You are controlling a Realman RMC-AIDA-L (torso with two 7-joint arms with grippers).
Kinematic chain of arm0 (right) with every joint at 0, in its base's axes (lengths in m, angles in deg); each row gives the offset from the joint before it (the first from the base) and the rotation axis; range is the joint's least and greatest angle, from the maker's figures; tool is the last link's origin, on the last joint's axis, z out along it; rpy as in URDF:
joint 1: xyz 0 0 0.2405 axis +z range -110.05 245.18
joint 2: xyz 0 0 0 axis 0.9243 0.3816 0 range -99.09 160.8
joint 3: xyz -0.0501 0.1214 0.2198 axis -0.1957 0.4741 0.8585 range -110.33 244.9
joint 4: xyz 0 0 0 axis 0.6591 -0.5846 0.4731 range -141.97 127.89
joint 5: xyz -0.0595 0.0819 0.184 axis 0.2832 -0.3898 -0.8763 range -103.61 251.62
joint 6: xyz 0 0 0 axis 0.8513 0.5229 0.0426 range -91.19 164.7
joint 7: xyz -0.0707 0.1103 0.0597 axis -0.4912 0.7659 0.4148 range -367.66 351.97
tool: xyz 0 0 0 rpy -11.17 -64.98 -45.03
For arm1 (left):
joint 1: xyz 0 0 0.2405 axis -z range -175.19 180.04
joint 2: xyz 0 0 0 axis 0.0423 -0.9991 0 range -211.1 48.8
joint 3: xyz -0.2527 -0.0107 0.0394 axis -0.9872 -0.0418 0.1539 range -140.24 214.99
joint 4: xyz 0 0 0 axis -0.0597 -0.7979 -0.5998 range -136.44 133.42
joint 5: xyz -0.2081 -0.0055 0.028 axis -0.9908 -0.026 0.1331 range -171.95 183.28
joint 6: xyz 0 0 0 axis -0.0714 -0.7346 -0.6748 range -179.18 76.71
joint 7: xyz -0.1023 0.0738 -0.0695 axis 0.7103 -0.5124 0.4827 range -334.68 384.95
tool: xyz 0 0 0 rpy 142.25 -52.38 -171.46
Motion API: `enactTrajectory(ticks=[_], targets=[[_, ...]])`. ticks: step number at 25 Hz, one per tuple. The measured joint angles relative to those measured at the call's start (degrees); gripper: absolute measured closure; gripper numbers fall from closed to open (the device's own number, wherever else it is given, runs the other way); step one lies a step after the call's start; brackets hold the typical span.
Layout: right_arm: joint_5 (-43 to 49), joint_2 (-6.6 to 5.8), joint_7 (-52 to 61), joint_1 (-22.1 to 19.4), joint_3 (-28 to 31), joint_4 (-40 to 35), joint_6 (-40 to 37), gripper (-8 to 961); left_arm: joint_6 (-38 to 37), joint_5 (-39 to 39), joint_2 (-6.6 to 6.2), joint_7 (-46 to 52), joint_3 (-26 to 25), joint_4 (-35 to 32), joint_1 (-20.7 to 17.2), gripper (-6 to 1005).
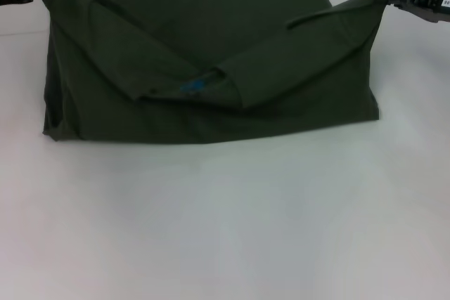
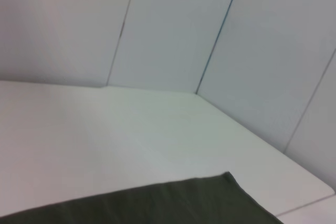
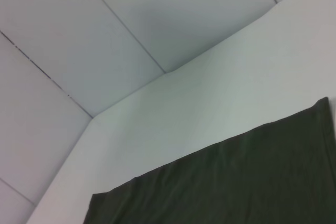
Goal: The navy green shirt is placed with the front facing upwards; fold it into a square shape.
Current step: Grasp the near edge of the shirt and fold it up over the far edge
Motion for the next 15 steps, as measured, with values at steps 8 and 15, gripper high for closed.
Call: enactTrajectory(ticks=[8,15], targets=[[-1.1,0.51,-0.3,0.2,-0.6,0.0,4.2,930,4.3,-4.0,0.79,-1.8,1.0,0.9,0.0,972],[-2.8,0.53,-0.8,0.2,-1.1,0.1,5.3,928,6.8,-6.1,1.44,-4.3,1.2,2.8,0.4,965]])
